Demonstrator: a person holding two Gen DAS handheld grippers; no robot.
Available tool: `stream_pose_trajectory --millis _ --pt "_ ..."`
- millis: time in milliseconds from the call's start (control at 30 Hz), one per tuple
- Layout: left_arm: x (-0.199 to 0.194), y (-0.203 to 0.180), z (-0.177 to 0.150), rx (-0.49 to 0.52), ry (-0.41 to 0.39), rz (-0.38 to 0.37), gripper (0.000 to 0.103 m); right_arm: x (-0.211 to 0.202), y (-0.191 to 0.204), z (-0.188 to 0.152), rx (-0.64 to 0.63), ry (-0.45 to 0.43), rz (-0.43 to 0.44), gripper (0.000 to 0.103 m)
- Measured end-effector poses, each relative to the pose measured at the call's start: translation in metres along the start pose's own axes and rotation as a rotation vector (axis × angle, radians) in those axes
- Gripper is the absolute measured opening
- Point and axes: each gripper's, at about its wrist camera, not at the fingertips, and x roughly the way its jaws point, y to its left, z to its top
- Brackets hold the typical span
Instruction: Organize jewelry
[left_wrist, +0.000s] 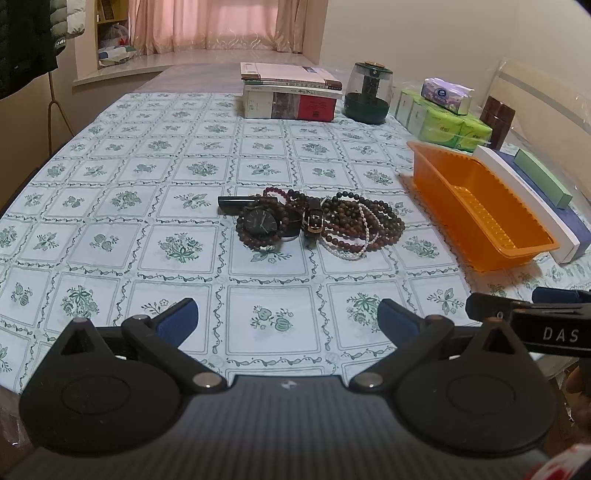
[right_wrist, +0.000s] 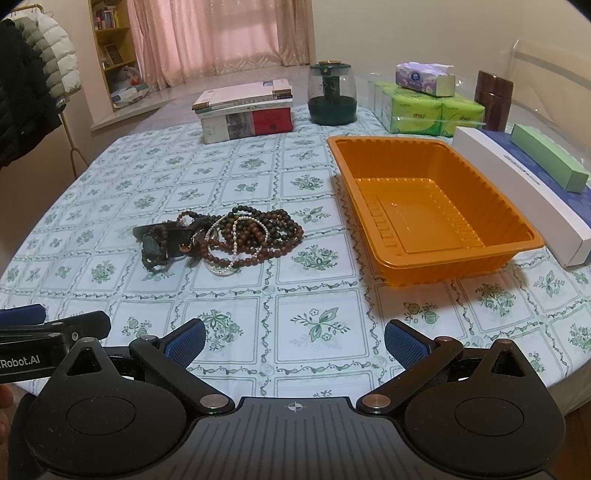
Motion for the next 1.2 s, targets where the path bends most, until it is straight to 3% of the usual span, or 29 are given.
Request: stream_pose_trajectory --millis 1200 --pt "0.0028 0.0021 -0.0054 -0.004 0.012 -0.014 0.102 0.0010 -0.0007 -0.0007 0.009 -0.003 -0.007 0.103"
